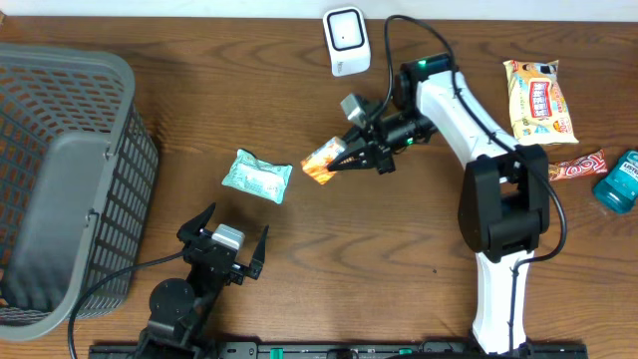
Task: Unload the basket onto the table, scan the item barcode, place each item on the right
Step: 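Lift the orange box and rotate it with the right gripper, then turn the orange box and carry it toward the scanner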
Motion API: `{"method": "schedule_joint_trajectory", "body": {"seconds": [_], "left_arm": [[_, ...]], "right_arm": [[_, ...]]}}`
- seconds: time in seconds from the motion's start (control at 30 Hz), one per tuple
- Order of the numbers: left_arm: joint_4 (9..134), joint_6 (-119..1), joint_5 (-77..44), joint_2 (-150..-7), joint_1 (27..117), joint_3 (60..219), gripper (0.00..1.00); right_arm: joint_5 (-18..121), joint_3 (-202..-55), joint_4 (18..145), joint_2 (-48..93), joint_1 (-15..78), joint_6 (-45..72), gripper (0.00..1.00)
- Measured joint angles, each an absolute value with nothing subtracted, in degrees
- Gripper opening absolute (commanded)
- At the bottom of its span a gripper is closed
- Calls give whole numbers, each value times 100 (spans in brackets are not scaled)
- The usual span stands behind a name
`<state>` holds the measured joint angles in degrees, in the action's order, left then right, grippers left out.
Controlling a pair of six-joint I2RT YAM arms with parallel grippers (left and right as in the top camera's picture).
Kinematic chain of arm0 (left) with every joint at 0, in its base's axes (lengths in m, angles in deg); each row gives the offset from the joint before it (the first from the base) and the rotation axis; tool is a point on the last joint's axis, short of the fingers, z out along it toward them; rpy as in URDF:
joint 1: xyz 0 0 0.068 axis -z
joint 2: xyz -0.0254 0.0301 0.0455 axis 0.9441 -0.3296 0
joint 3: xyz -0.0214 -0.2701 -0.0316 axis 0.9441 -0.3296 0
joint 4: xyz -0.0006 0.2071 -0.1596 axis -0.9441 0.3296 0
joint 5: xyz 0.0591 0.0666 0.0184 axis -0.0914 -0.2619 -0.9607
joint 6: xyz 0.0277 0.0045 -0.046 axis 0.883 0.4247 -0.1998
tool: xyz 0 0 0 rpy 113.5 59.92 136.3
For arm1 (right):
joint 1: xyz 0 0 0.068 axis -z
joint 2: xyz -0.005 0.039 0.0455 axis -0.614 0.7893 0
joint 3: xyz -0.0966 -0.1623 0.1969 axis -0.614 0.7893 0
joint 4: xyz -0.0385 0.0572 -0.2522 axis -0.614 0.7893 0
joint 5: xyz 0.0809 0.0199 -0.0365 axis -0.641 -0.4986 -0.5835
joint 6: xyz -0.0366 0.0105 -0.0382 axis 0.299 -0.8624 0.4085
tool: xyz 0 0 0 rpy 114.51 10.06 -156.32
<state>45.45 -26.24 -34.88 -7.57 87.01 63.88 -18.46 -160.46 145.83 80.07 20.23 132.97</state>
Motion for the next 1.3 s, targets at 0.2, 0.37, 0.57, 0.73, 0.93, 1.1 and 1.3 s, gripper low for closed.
{"method": "schedule_joint_trajectory", "body": {"seconds": [0.2,0.37,0.57,0.73,0.93,1.1,1.3], "left_arm": [[4543,-2624,-3488,-757,8701,6388,98],[4543,-2624,-3488,-757,8701,6388,98],[4543,-2624,-3488,-757,8701,6388,98],[4543,-2624,-3488,-757,8701,6388,98],[4543,-2624,-3488,-757,8701,6388,98],[4545,-2622,-3486,-757,8701,6388,98],[4543,-2622,-3488,-757,8701,6388,98]], "right_arm": [[-2471,-16046,14446,8000,1918,14495,1],[-2670,-16046,14017,7991,1837,14576,1],[-2722,-16042,13344,7799,1623,14576,1],[-2748,-16042,12824,7386,1606,14576,1],[-2777,-16042,12669,7049,1608,14576,1],[-2628,-16042,12734,7036,1610,14534,1],[-2064,-16042,12811,7036,1608,12729,1]]}}
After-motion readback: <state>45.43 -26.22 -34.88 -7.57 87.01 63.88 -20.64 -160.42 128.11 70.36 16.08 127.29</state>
